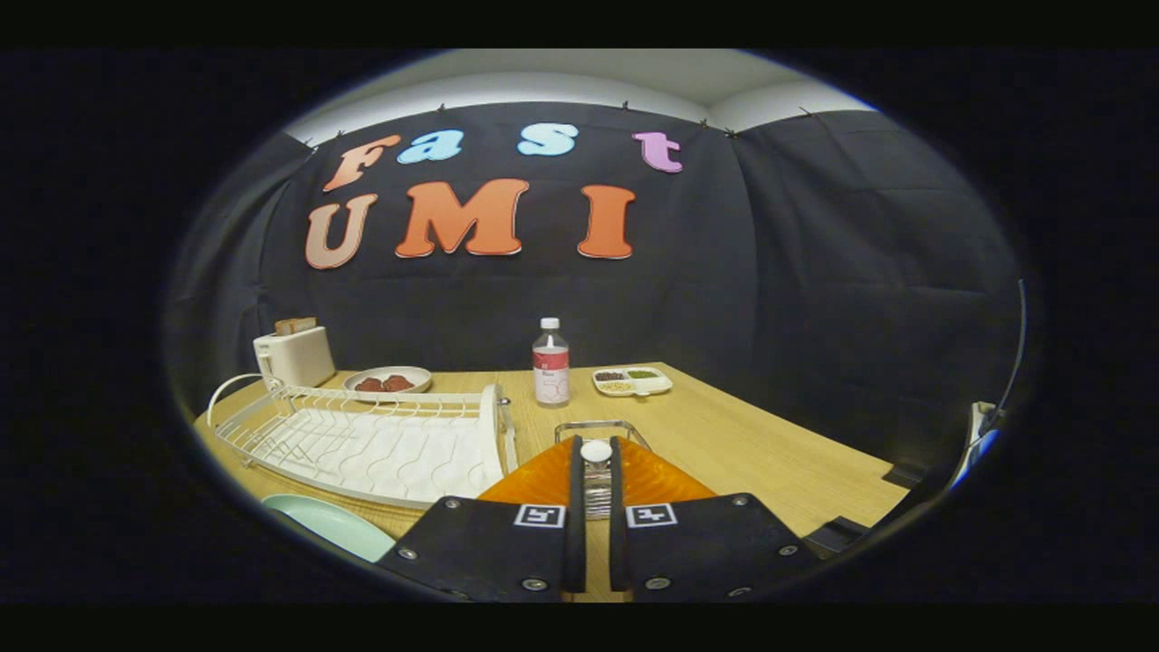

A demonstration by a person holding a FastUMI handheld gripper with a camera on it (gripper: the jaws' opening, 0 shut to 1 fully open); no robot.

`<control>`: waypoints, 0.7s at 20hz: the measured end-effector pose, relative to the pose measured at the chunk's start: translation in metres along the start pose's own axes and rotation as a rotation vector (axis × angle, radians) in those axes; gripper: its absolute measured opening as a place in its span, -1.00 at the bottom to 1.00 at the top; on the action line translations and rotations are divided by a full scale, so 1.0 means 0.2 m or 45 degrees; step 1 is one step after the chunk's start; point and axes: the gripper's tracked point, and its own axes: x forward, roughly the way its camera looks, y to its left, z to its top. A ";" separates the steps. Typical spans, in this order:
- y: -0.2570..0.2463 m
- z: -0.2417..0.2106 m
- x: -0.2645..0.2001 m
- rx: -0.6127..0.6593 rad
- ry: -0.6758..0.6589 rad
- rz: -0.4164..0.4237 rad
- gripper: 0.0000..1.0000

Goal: Take the plate from the dish rack, then take the spoon from the basket and place it into the plate.

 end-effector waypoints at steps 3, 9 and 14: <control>0.01 0.08 -0.07 -0.008 -0.035 0.022 -0.79; 0.03 0.24 -0.27 0.000 -0.119 0.065 -0.80; 0.08 0.34 -0.45 0.014 -0.172 0.129 -0.80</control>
